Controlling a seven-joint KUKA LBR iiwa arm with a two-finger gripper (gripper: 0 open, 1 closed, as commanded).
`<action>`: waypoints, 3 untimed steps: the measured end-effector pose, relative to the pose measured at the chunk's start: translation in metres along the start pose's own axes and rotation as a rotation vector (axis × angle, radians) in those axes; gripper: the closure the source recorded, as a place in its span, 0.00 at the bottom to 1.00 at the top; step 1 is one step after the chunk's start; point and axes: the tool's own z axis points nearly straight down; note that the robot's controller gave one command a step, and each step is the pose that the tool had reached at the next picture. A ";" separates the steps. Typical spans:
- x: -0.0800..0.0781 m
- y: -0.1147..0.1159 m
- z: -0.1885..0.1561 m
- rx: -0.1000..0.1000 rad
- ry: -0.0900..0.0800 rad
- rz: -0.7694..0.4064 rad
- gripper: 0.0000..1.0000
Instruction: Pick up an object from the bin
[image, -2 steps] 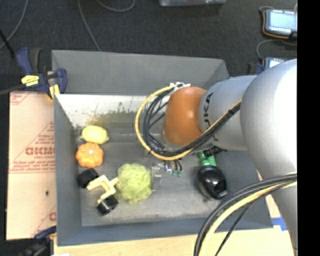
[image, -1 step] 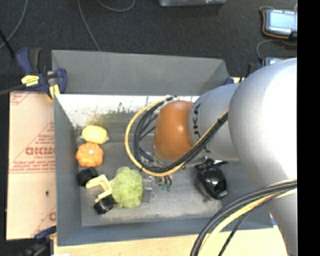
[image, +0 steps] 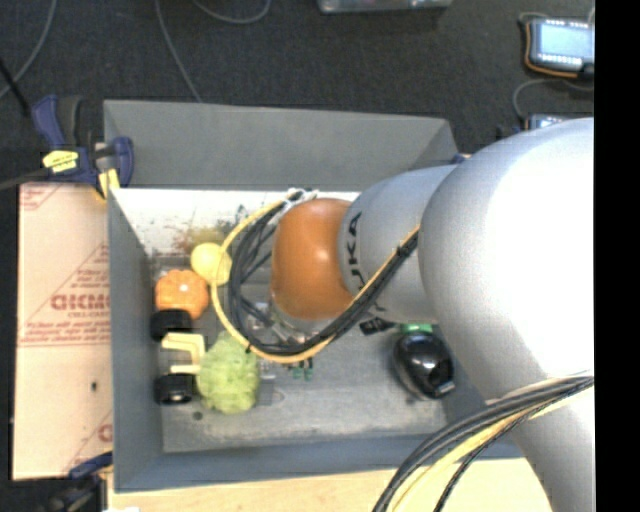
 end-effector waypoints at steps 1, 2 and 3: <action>0.039 -0.010 0.003 -0.003 -0.001 -0.131 1.00; 0.039 -0.009 0.003 -0.003 -0.001 -0.130 1.00; 0.033 -0.012 0.003 -0.003 -0.002 -0.216 1.00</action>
Offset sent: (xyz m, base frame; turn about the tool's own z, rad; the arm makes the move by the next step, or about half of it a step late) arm 0.0000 0.0000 0.0000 0.0000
